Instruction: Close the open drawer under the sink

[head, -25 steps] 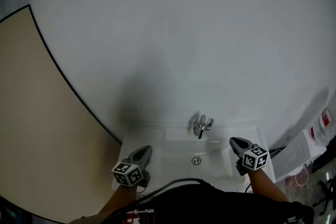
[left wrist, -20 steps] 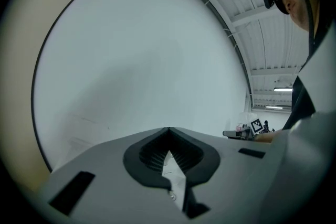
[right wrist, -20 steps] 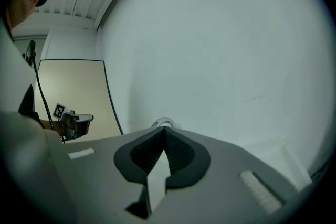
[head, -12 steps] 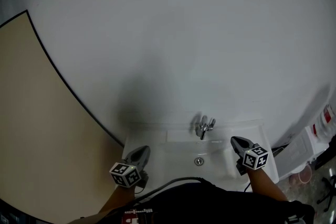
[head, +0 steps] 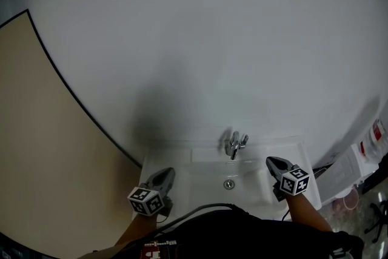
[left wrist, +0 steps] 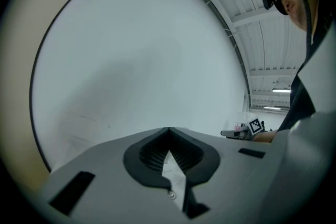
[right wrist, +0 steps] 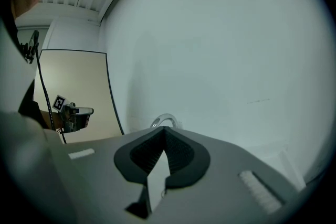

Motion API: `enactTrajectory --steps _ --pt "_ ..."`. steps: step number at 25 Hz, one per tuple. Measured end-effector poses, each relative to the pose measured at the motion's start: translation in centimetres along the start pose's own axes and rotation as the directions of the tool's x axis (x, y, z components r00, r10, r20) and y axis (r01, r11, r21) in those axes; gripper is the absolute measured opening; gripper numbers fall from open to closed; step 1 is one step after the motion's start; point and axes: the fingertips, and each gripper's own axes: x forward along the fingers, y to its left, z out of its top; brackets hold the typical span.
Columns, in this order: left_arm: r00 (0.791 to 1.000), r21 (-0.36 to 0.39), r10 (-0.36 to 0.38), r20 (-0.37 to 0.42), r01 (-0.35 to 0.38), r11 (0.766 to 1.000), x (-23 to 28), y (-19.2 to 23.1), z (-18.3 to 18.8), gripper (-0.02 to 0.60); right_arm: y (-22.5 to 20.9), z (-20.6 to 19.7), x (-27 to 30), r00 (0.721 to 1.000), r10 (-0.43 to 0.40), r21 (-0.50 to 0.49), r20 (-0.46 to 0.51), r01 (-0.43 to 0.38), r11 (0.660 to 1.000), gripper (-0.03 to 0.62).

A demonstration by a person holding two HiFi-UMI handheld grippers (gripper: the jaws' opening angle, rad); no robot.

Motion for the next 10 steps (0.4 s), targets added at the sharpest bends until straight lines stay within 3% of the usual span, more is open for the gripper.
enactTrajectory --steps 10 --pt "1.000 -0.008 -0.004 -0.001 0.004 1.000 0.11 0.04 -0.29 0.000 0.23 -0.30 0.27 1.000 0.007 -0.013 -0.012 -0.007 1.000 -0.002"
